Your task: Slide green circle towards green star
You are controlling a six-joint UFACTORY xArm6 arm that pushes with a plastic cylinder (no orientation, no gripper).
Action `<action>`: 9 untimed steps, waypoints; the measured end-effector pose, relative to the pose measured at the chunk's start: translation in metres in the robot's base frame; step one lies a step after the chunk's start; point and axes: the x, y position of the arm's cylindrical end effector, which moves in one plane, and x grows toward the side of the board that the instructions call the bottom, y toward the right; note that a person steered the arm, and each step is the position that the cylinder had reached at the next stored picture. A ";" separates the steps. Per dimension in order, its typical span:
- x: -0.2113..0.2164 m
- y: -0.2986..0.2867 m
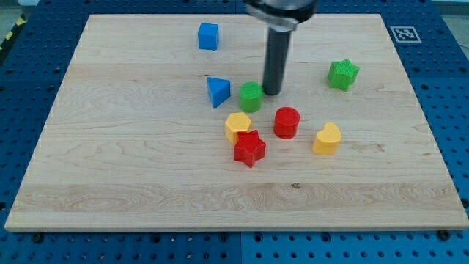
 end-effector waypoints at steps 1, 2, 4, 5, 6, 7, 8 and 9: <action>0.000 0.000; -0.009 -0.012; -0.007 -0.152; -0.007 -0.151; 0.010 -0.136; 0.023 -0.125; 0.023 -0.116; 0.020 -0.068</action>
